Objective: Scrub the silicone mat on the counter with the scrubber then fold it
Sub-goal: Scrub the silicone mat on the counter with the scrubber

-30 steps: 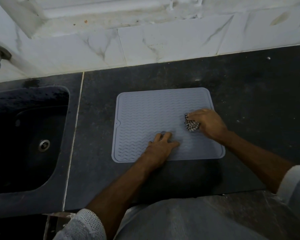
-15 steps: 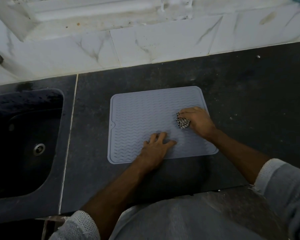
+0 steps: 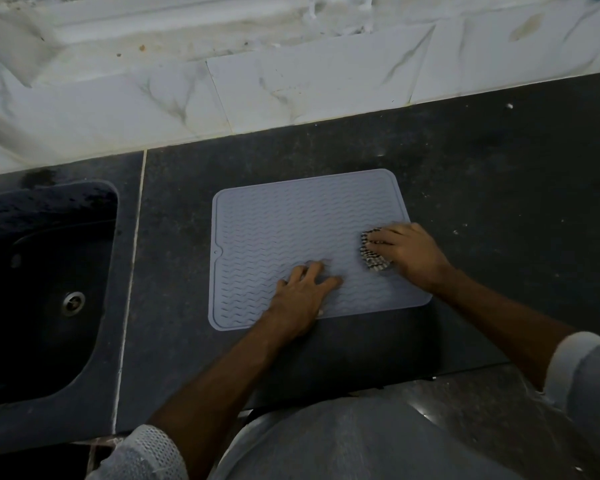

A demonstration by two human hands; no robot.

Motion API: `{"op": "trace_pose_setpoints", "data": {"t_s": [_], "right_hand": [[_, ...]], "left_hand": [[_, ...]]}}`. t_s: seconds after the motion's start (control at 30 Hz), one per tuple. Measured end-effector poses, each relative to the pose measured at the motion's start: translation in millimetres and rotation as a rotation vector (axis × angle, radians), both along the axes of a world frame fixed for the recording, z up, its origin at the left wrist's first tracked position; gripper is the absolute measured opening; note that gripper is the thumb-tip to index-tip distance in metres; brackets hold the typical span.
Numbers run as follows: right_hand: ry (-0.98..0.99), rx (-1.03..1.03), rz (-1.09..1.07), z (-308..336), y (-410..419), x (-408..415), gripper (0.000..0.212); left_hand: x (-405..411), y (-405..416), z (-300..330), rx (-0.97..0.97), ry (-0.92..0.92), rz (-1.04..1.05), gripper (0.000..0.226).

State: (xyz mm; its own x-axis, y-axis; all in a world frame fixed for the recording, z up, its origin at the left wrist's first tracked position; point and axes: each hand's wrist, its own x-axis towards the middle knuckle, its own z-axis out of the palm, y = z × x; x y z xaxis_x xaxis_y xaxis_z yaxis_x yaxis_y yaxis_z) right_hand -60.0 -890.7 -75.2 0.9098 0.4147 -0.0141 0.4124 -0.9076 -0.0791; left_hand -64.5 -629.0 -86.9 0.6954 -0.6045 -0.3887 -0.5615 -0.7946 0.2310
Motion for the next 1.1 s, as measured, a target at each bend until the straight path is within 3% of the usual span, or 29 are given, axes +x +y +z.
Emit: {"op": "trace_pose_setpoints", "data": {"t_s": [0.1, 0.2, 0.37, 0.63, 0.8, 0.93, 1.1], "right_hand": [[0.01, -0.009, -0.055, 5, -15, 0, 0.045], [-0.082, 0.12, -0.079, 7, 2, 7, 0.039], [-0.036, 0.145, 0.055, -6, 57, 12, 0.04], [-0.001, 0.05, -0.093, -1, -7, -5, 0.043], [-0.135, 0.214, -0.1, 3, 32, 7, 0.032], [-0.04, 0.2, -0.033, -5, 70, 14, 0.032], [-0.096, 0.201, -0.159, -7, 13, -9, 0.042]], "left_hand": [[0, -1, 0, 0.017, 0.001, 0.002, 0.074], [1, -2, -1, 0.031, 0.009, 0.006, 0.077], [2, -4, -1, 0.082, 0.004, -0.016, 0.081], [-2, -2, 3, 0.049, 0.015, -0.006, 0.082], [-2, -4, 6, 0.062, 0.022, -0.012, 0.081], [-3, -5, 8, 0.084, 0.0, -0.028, 0.084], [-6, -4, 9, 0.075, 0.041, -0.002, 0.079]]}}
